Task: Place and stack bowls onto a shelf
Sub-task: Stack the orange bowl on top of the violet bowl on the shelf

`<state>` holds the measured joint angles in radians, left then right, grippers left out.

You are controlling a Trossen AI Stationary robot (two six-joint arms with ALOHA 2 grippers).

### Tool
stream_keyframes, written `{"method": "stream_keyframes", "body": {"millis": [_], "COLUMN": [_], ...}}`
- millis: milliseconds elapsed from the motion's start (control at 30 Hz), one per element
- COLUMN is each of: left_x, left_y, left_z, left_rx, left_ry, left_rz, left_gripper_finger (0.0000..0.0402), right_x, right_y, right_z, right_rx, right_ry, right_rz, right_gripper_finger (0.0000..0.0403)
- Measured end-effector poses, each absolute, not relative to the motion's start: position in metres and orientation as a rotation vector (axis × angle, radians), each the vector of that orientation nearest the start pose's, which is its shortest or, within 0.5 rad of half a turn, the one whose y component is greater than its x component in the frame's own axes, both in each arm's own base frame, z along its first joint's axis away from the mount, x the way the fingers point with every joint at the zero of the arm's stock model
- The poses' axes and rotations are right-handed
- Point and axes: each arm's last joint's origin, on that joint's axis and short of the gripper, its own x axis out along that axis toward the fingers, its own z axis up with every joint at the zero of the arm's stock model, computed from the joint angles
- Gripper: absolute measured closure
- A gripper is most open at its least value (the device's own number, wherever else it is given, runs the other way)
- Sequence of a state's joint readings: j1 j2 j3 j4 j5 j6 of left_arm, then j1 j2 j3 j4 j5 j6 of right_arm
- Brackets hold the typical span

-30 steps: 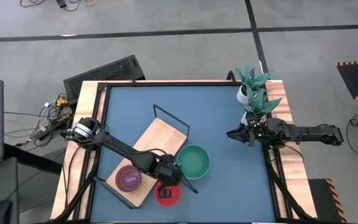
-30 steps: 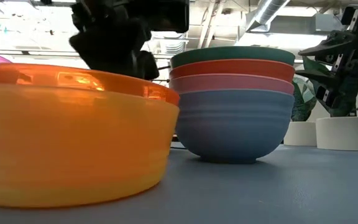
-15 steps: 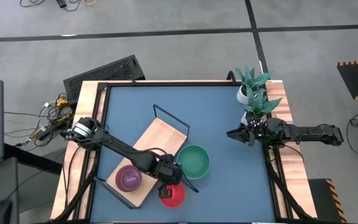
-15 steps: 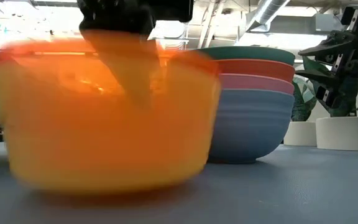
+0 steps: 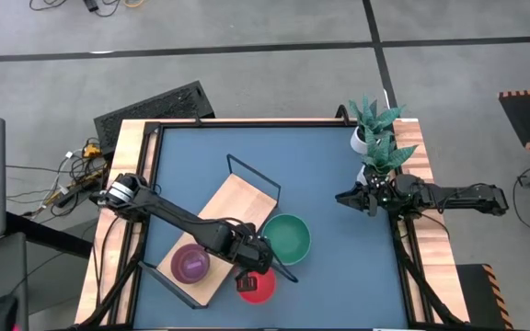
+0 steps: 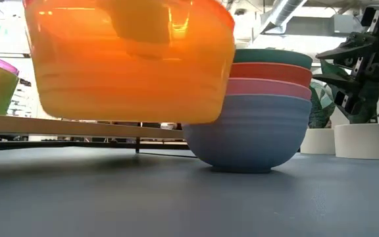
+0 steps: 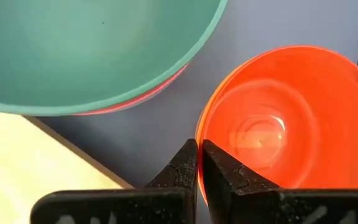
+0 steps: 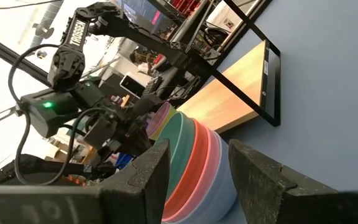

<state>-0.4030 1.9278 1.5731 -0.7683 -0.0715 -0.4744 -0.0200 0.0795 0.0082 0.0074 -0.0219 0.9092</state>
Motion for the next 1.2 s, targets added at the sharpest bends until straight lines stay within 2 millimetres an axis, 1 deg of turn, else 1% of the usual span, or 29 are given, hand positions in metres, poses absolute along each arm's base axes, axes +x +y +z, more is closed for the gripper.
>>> {"method": "stream_keyframes", "body": {"millis": [133, 267, 333, 467, 567, 633, 800, 933, 1000, 1067, 1100, 1200], "left_x": [0.374, 0.371, 0.371, 0.371, 0.374, 0.373, 0.370, 0.370, 0.370, 0.366, 0.363, 0.363], "left_y": [-0.156, -0.152, -0.151, -0.151, -0.151, -0.153, -0.152, -0.153, -0.154, -0.153, -0.152, -0.149], "left_z": [0.242, 0.258, 0.262, 0.263, 0.265, 0.268, 0.267, 0.269, 0.275, 0.280, 0.279, 0.275], "left_rx": [-0.213, -0.236, -0.234, -0.257, -0.326, -0.321, -0.361, -0.439, -0.433, -0.402, -0.399, -0.406], "left_ry": [1.109, 1.043, 1.014, 1.011, 1.000, 0.979, 1.016, 1.027, 0.993, 0.981, 1.013, 1.050], "left_rz": [-0.048, -0.033, -0.019, -0.017, -0.038, -0.030, -0.021, -0.019, -0.007, 0.026, 0.029, 0.018], "left_gripper_finger": [0.0401, 0.0401, 0.0401, 0.0401, 0.0401, 0.0401, 0.0401, 0.0401, 0.0401, 0.0401, 0.0401, 0.0401], "right_x": [0.102, 0.102, 0.102, 0.102, 0.102, 0.102, 0.102, 0.102, 0.102, 0.102, 0.102, 0.102], "right_y": [-0.001, -0.001, -0.001, -0.001, -0.001, -0.001, -0.001, -0.001, -0.001, -0.001, -0.001, -0.001], "right_z": [0.161, 0.161, 0.161, 0.161, 0.161, 0.161, 0.161, 0.161, 0.161, 0.161, 0.161, 0.161], "right_rx": [0.912, 0.912, 0.911, 0.910, 0.910, 0.910, 0.910, 0.916, 0.917, 0.915, 0.912, 0.912], "right_ry": [0.061, 0.061, 0.060, 0.061, 0.061, 0.061, 0.061, 0.061, 0.062, 0.062, 0.062, 0.061], "right_rz": [-0.027, -0.026, -0.026, -0.026, -0.025, -0.025, -0.025, -0.025, -0.025, -0.025, -0.024, -0.024], "right_gripper_finger": [0.0214, 0.0214, 0.0214, 0.0214, 0.0214, 0.0214, 0.0214, 0.0214, 0.0214, 0.0214, 0.0214, 0.0214]}}
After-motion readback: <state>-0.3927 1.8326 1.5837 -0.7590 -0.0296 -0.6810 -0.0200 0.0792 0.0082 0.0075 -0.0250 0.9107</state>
